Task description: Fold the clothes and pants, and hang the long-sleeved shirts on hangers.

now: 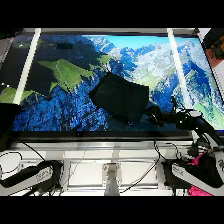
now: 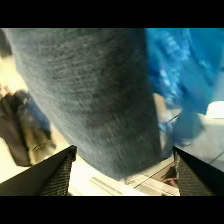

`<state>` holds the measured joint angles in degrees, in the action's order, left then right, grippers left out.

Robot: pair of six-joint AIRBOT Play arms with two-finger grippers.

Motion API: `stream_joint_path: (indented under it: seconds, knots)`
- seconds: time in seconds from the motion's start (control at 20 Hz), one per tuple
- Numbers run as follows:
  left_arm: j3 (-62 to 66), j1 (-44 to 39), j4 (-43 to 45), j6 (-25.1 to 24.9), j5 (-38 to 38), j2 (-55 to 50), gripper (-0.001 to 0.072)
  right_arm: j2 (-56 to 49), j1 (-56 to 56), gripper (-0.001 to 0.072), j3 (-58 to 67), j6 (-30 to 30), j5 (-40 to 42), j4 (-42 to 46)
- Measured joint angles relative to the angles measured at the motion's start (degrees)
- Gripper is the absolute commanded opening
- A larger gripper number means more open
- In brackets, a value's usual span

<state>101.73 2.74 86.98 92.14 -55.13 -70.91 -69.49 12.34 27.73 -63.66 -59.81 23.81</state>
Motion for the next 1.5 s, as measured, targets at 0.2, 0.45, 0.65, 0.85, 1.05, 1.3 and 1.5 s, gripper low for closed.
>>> stream_joint_path:
  seconds: [0.2, 0.45, 0.65, 0.85, 1.05, 1.3, 1.5]
  knots:
    - [0.0, 0.04, -0.02, 0.0, -0.04, 0.0, 0.0023, -8.85, -0.09, 0.0658, 5.01, 3.19, -2.43, -1.42]
    - [0.0, 0.04, -0.02, 0.0, -0.04, 0.0, 0.0024, -16.0, -5.07, 0.0597, 11.06, 5.29, -2.62, -3.5]
    - [0.0, 0.04, -0.02, 0.02, -0.07, 0.0, 0.0023, -18.01, -11.02, 0.0028, 15.93, 4.0, 0.48, -4.33]
    - [0.0, 0.04, -0.02, 0.02, -0.07, 0.0, 0.0023, -18.43, -12.22, 0.002, 19.61, 0.09, 4.24, -4.5]
    - [0.0, 0.04, -0.02, 0.02, -0.07, 0.0, 0.0023, -16.7, -5.27, 0.002, 20.85, -3.65, 5.92, -2.14]
    - [0.0, 0.04, -0.02, 0.02, -0.07, 0.0, 0.0023, -9.44, 13.07, 0.002, 21.16, -10.97, 2.14, 11.13]
    - [0.0, 0.04, -0.02, 0.0, -0.07, 0.0, 0.0023, -0.76, 30.38, 0.002, 21.22, -13.81, -6.34, 23.23]
